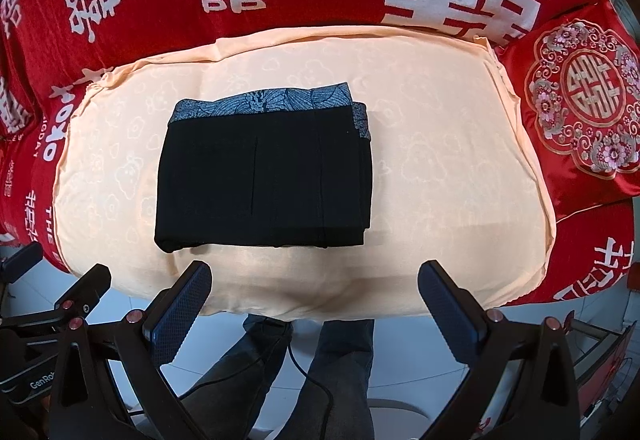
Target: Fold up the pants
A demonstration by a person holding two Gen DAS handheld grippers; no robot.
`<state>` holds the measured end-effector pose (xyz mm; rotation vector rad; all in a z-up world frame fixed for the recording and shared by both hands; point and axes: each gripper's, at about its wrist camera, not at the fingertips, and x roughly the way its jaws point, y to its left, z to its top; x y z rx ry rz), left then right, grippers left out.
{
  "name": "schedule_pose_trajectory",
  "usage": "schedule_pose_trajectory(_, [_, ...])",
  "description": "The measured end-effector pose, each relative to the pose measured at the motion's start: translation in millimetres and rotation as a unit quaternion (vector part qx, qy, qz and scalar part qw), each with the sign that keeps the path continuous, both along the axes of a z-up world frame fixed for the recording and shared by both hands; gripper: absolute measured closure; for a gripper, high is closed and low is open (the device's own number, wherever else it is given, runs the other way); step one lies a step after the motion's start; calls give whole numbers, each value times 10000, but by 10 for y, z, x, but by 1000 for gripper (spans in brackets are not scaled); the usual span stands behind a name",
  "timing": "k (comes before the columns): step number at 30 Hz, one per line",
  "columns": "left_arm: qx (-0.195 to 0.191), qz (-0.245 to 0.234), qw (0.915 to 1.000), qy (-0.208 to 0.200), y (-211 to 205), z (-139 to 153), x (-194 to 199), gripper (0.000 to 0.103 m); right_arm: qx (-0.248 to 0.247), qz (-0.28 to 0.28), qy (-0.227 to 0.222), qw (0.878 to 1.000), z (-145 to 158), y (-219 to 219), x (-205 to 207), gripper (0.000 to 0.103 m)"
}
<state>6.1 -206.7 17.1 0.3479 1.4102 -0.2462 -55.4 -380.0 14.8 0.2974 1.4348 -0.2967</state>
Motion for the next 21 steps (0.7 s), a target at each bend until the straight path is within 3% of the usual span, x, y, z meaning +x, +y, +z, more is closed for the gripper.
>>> schedule_pose_trajectory(21, [-24,-37,10000,-40,-22,38,-12,0,-2,-56,13,10000,3,-3,-34,0])
